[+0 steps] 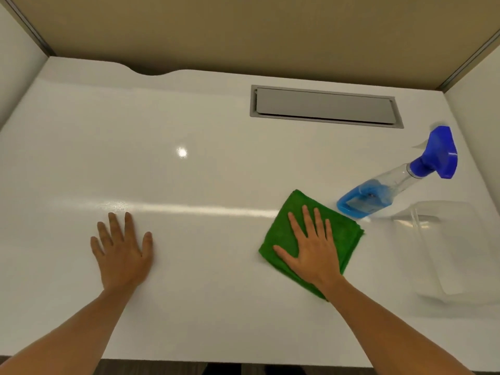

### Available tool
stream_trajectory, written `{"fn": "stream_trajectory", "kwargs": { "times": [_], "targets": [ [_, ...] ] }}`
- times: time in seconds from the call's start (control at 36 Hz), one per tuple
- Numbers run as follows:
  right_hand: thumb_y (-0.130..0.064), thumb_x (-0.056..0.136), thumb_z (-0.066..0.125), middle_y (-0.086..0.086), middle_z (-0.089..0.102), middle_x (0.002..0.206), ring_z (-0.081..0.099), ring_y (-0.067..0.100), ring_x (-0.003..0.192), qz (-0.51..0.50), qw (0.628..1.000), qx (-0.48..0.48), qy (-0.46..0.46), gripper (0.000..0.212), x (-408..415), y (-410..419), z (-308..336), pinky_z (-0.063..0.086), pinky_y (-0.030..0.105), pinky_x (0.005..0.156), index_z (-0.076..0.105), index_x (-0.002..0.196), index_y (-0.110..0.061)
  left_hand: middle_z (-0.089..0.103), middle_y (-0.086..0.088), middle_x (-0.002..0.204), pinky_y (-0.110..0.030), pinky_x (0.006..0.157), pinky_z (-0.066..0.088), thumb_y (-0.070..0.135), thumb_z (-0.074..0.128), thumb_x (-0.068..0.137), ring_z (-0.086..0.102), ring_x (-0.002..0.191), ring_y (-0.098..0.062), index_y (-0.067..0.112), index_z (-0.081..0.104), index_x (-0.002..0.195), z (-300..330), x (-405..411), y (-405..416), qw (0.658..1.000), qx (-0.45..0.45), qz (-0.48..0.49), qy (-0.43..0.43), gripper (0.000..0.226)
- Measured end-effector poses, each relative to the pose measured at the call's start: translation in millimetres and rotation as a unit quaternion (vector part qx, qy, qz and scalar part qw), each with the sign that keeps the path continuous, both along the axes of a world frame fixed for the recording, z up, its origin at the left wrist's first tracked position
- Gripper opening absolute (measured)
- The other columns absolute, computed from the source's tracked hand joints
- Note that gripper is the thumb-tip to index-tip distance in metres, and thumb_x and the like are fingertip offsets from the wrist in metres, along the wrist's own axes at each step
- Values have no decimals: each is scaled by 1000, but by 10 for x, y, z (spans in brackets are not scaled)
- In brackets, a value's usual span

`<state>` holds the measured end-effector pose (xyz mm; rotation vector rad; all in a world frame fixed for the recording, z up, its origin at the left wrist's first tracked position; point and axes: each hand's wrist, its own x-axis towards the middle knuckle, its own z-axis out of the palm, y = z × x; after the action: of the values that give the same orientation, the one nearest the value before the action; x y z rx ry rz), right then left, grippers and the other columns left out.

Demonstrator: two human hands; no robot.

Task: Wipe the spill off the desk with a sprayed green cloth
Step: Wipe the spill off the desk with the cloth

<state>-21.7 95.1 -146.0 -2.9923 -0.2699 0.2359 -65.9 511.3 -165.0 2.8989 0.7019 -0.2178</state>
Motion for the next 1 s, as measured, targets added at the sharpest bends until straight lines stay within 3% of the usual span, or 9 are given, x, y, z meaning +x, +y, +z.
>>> {"fn": "stream_trajectory", "kwargs": {
  "times": [0.22, 0.5, 0.81, 1.0],
  "targets": [
    [-89, 85, 19, 13, 12, 169, 9, 38, 155, -28, 1000, 4, -6, 96, 1044, 609, -11, 9, 60, 124, 19, 161, -29, 4, -15, 167, -56, 122, 4, 61, 13, 93, 0, 154, -38, 17, 12, 160, -33, 6, 10, 1000, 5, 2, -1, 80],
    [-91, 82, 12, 10, 4, 171, -2, 37, 156, 67, 998, 10, 6, 98, 1903, 1565, -31, 1, 59, 124, 11, 162, -32, 0, -13, 168, -56, 124, 4, 59, 15, 94, -3, 154, -36, 20, 8, 160, -45, 20, 15, 1000, 10, 5, 3, 77],
    [-89, 83, 18, 9, 7, 170, -1, 35, 157, 225, 974, 13, 11, 97, 1265, 2030, -48, 1, 60, 123, 15, 161, -32, 4, -15, 167, -58, 123, 5, 59, 15, 93, 1, 154, -38, 18, 12, 160, -23, 10, 2, 1000, 6, 4, -7, 78],
    [-88, 84, 24, 8, 6, 171, -3, 34, 157, 271, 962, 24, 10, 95, 549, 1915, -105, 1, 59, 124, 14, 161, -33, 5, -15, 167, -58, 123, 5, 61, 14, 92, 2, 153, -39, 18, 11, 160, -23, 7, 8, 1000, 4, 3, -7, 80]
  ]
}}
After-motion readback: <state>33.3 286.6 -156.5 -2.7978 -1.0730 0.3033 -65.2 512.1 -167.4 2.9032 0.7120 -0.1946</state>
